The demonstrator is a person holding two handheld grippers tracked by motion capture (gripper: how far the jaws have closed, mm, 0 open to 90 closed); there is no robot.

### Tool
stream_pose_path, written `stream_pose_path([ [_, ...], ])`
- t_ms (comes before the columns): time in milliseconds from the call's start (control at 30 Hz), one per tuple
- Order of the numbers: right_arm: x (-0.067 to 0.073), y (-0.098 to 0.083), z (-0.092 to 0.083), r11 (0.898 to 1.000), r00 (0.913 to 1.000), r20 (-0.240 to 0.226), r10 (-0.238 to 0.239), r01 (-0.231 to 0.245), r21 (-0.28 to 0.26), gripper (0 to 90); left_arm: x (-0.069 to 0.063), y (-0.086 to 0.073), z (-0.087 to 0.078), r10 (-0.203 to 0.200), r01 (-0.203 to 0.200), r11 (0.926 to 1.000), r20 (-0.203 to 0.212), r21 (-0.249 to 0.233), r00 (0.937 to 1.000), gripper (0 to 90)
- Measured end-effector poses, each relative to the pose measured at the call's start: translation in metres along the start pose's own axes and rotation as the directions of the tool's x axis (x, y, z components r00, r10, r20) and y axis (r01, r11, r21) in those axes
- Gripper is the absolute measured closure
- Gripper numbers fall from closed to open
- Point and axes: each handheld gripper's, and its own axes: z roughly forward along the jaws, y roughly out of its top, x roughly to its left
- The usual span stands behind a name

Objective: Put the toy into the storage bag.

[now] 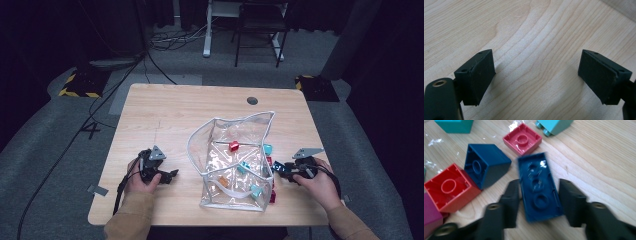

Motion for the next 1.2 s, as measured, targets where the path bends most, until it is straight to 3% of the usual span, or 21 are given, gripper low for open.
stream_pose_path([
  [200, 0.002, -0.001, -0.008, 1.000, 0.9997, 0.026, 0.003, -0.003, 0.018, 59.6, 0.000, 0.000, 0.000, -0.001, 0.001, 1.0000, 0.001, 0.001, 1.0000, 14.2],
  [600, 0.006, 0.020, -0.048, 0.995, 0.9995, 0.024, 0.023, -0.020, -0.102, 59.6, 0.000, 0.000, 0.000, 0.000, 0.000, 1.0000, 0.000, 0.000, 1.0000, 14.2],
  [1200, 0.015, 0.048, -0.096, 0.971, 0.9997, 0.024, 0.005, 0.001, -0.240, 59.6, 0.000, 0.000, 0.000, 0.000, 0.000, 1.0000, 0.000, 0.000, 1.0000, 14.2],
])
